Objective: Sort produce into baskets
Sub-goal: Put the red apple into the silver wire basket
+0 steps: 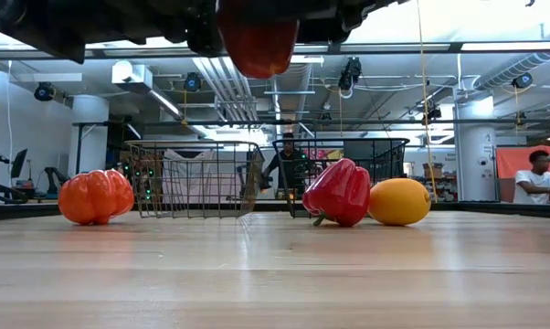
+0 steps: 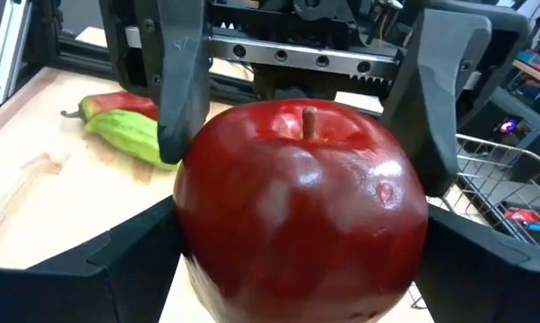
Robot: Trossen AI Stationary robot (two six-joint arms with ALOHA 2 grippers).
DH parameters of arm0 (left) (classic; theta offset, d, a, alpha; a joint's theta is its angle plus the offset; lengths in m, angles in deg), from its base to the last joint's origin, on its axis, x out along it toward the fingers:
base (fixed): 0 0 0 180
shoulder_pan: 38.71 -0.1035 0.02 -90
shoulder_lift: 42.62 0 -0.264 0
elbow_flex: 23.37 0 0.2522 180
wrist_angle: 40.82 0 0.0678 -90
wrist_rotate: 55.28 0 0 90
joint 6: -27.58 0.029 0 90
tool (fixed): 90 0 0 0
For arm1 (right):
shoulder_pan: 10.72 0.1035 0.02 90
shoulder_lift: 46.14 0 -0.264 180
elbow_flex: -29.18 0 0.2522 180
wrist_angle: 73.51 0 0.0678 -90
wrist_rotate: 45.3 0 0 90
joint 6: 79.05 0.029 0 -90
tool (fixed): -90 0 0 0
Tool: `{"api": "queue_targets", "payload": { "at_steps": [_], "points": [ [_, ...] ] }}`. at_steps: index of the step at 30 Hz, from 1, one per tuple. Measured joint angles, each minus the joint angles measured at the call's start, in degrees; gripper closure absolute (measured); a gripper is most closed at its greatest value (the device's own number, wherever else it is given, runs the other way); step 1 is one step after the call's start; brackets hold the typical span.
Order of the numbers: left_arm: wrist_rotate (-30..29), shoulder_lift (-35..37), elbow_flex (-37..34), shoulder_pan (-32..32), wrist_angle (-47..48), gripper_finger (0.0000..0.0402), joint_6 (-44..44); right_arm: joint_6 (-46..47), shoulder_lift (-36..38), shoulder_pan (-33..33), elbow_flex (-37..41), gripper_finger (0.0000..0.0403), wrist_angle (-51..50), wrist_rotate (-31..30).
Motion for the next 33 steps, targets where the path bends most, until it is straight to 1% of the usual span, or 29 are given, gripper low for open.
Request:
{"api": "queue_targets", "payload": {
  "at_steps": [4,9,13,30,33],
  "points": [
    [0.00,-1.02,0.58,0.00,-0.14,0.0059,0.00,0.28,-0.02,0.02,0.14,0.0044,-0.20,-0.02],
    [-0.07,-1.08,0.52,0.00,-0.24,0.0086,-0.02,0.37,-0.02,0.02,0.21,0.0044,-0.16,0.00],
    [-0.07,-1.08,0.52,0.00,-0.22,0.0099,-0.58,0.50,-0.02,0.02,0.23,0.0044,0.06,0.02],
    [-0.22,-1.10,0.50,-0.02,-0.11,0.0103,-3.41,4.59,-0.02,-0.02,0.30,0.0044,-0.92,0.61],
    [-0.25,-1.10,0.50,-0.02,-0.11,0.0103,-3.56,4.90,-0.02,-0.02,0.30,0.0038,-0.97,0.72]
  ]
}}
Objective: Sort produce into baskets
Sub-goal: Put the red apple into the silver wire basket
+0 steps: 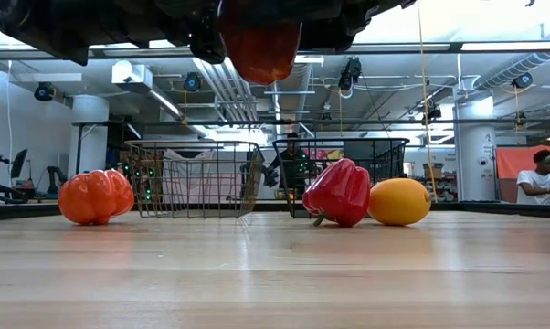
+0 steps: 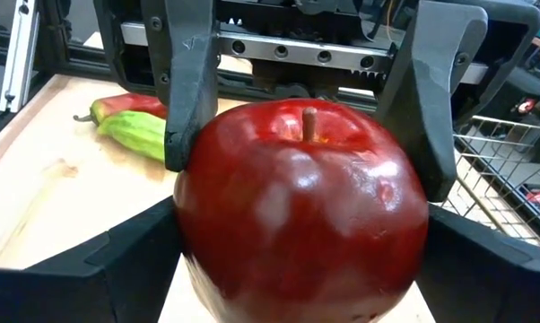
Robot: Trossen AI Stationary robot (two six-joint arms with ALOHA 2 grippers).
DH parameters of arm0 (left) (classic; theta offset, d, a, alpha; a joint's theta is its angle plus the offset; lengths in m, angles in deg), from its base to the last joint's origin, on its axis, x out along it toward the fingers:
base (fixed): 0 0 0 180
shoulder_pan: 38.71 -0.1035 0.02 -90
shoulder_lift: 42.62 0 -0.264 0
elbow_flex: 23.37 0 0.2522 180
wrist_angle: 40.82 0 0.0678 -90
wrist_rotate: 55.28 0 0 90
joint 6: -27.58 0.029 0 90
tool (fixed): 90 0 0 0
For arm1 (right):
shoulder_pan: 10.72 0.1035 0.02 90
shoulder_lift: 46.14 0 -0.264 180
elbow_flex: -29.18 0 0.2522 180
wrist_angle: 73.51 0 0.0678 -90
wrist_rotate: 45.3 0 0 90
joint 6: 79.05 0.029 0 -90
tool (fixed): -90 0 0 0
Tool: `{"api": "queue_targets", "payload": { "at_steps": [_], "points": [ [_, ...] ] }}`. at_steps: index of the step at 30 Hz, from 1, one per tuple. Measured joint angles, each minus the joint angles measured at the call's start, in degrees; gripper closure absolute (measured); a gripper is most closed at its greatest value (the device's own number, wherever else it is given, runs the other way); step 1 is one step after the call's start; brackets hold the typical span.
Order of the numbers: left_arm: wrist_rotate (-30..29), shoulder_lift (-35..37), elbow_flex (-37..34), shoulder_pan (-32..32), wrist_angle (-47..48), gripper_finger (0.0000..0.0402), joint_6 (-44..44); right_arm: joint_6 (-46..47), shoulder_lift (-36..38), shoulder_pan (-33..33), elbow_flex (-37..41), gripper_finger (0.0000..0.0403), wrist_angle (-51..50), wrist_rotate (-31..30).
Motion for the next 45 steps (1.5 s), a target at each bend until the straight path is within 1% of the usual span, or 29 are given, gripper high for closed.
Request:
{"api": "queue_targets", "payload": {
  "at_steps": [5,13,18,35,40,45],
  "points": [
    [-0.45,-0.02,0.00,-0.02,-0.02,0.0103,-0.28,0.77,0.00,-0.05,0.00,0.0026,-0.07,-0.11],
    [-0.68,-0.02,0.00,-0.07,-0.02,0.0103,-0.03,0.53,0.00,-0.09,0.00,0.0024,-0.04,-0.28],
    [-0.82,-0.02,0.00,-0.09,0.10,0.0103,-0.09,-0.65,0.00,-0.15,0.00,0.0023,-0.15,2.52],
    [-0.68,-0.02,0.00,-0.09,0.13,0.0103,-0.26,-0.20,0.02,-0.31,0.00,0.0021,-0.52,3.83],
    [-0.73,-0.04,0.00,-0.12,0.22,0.0103,-0.28,2.07,0.09,-0.74,-0.07,0.0006,-1.12,5.90],
    [-1.08,-0.07,0.00,-0.13,0.27,0.0103,-0.28,0.00,0.11,-0.81,-0.09,0.0006,-2.81,5.63]
  ]
}}
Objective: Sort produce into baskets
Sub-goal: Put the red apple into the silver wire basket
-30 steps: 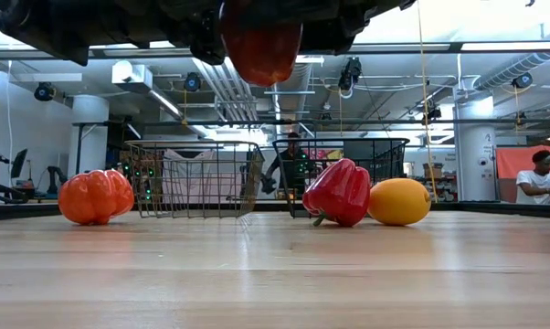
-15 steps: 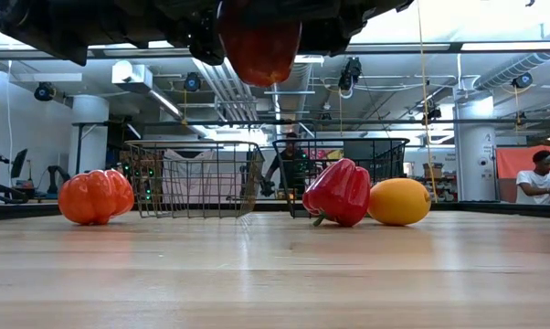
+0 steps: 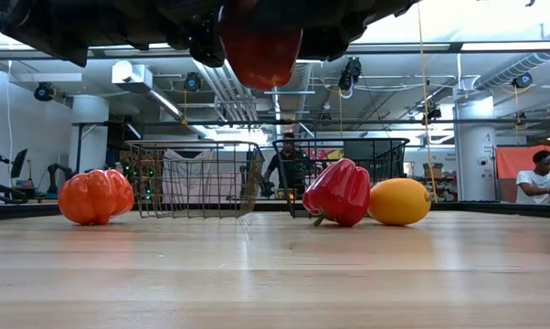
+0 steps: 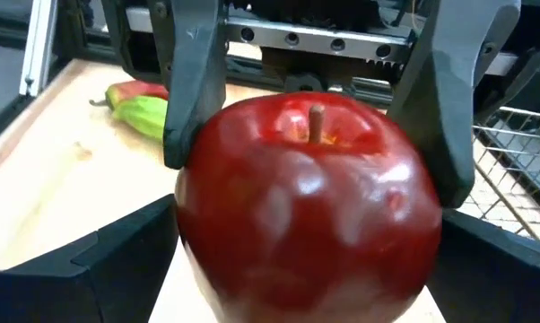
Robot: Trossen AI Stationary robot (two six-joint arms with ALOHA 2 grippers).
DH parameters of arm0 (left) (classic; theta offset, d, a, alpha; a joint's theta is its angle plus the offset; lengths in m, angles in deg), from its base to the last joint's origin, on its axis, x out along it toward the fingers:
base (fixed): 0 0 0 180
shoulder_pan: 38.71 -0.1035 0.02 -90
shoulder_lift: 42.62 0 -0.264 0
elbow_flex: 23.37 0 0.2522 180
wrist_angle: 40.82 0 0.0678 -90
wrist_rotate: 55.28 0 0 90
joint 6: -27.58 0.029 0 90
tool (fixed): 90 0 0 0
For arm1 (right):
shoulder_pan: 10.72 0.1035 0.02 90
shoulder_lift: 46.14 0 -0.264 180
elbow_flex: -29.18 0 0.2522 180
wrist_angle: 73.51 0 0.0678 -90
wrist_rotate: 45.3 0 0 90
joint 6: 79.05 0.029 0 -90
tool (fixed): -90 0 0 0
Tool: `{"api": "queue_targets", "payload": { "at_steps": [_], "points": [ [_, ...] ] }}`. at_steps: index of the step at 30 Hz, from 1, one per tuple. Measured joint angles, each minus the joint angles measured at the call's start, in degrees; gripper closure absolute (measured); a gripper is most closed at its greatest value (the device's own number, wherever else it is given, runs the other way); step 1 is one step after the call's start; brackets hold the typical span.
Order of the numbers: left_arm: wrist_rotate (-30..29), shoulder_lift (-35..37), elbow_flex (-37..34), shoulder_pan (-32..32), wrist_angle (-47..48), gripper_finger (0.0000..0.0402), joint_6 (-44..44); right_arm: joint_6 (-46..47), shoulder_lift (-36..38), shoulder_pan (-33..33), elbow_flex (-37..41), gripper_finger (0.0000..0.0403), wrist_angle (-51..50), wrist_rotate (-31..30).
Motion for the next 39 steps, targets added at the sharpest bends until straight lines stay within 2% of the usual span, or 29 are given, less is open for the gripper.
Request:
{"api": "queue_targets", "payload": {
  "at_steps": [18,24,33,39],
  "points": [
    [-5.16,0.04,0.00,-0.22,0.75,0.0103,0.73,-0.22,2.38,0.00,0.09,0.0003,-1.59,-3.51],
    [-7.66,0.39,-0.04,-0.29,1.66,0.0103,0.62,1.35,5.11,0.11,-0.21,0.0003,-7.07,-7.28],
    [-9.05,3.77,-0.09,-0.92,5.46,0.0103,0.19,5.53,11.50,0.11,-1.01,0.0003,-14.58,-7.85],
    [-12.70,10.65,-0.11,-3.38,11.45,0.0103,2.60,7.24,15.42,0.11,-1.01,0.0003,-16.80,-7.86]
  ]
}}
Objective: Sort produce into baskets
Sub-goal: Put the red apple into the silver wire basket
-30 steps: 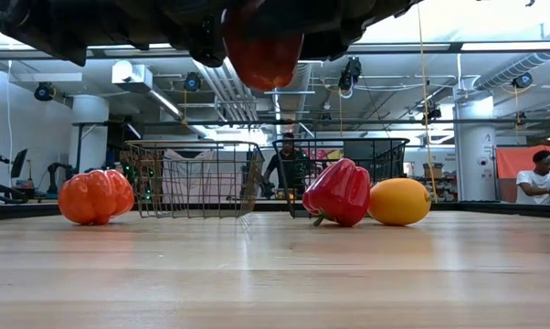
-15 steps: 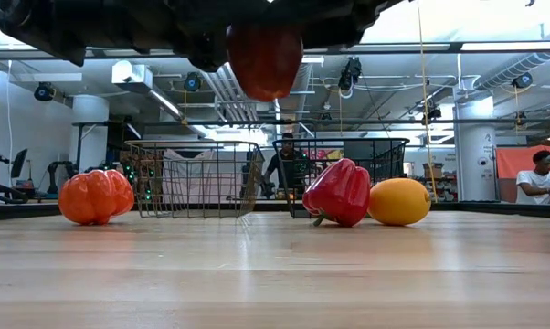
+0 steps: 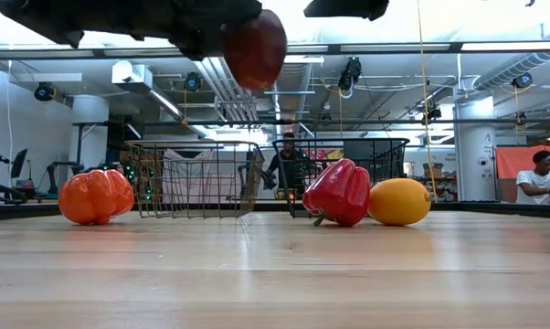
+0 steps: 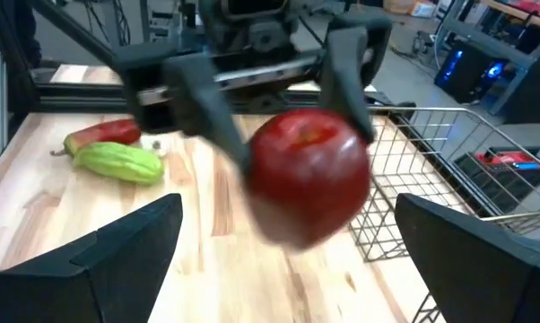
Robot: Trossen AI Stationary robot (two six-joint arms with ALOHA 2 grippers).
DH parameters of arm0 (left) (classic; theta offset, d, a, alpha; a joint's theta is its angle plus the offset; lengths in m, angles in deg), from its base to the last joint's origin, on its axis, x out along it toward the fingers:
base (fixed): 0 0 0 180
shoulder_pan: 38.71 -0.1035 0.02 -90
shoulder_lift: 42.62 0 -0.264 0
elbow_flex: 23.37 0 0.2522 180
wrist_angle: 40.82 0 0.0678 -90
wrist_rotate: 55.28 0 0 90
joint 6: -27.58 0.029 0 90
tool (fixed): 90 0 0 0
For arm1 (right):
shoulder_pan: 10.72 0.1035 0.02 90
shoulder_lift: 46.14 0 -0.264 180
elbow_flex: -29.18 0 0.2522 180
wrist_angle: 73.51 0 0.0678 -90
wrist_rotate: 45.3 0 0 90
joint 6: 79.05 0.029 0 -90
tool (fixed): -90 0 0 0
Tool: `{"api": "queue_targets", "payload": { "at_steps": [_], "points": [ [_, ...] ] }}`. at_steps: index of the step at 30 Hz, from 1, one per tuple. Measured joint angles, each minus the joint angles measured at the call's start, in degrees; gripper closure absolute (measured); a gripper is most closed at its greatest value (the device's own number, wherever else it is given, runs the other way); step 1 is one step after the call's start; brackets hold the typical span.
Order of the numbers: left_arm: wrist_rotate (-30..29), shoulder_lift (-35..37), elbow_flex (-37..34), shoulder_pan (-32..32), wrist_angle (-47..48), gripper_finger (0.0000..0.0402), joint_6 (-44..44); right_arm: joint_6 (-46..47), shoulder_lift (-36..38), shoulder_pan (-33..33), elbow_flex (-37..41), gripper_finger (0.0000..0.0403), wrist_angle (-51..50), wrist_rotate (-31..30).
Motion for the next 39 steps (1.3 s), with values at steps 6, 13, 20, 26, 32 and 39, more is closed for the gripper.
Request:
{"api": "queue_targets", "payload": {
  "at_steps": [6,13,20,26,32,39],
  "points": [
    [0.02,8.91,0.02,-6.90,8.08,0.0103,3.79,0.09,0.45,-0.03,0.00,0.0003,-0.64,-0.02],
    [4.21,14.71,0.02,-20.44,16.36,0.0103,1.90,0.13,-1.16,-0.07,0.00,0.0003,-0.73,-0.03],
    [7.44,14.13,4.24,-35.71,31.26,0.0103,-3.71,0.05,-1.69,-0.09,0.00,0.0003,-0.74,-0.04],
    [15.10,8.37,11.84,-42.92,39.49,0.0103,-3.32,-1.48,-1.69,-0.17,0.00,0.0003,-0.71,-0.13],
    [16.05,0.65,14.64,-45.21,41.00,0.0103,-6.21,-1.50,-1.87,-0.21,0.48,0.0003,-0.73,-0.13],
    [14.98,-3.95,14.67,-45.28,41.11,0.0103,-10.73,-1.32,-1.87,-0.21,2.01,0.0003,-0.72,-0.15]
  ]
}}
